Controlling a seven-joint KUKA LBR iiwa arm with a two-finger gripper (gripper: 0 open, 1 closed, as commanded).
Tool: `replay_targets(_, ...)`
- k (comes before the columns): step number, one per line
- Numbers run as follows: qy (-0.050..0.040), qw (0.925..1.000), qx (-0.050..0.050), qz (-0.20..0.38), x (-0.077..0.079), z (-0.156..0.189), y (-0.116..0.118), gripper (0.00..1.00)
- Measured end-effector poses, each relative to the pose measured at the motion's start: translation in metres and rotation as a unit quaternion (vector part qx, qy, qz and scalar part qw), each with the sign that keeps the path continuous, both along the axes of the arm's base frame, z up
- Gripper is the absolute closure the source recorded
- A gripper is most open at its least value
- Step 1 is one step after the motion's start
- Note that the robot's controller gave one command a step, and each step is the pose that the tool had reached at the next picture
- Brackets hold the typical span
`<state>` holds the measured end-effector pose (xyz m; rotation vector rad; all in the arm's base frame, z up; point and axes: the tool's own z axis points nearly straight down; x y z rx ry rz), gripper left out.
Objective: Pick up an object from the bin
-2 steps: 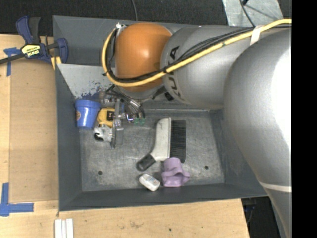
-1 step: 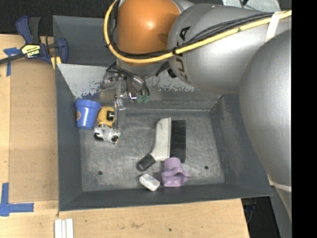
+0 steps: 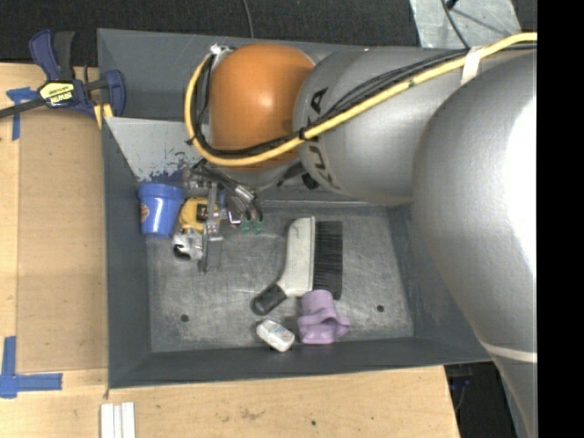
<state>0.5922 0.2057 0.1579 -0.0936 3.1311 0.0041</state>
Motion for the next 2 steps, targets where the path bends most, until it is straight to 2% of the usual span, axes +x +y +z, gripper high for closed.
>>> replay_targets(1,0.0029,0.9997,-0.001,0.026,0.001,-0.041,0.009,0.00)
replay_targets(2,0.0136,0.9897,-0.015,0.142,0.019,-0.044,0.005,0.00)
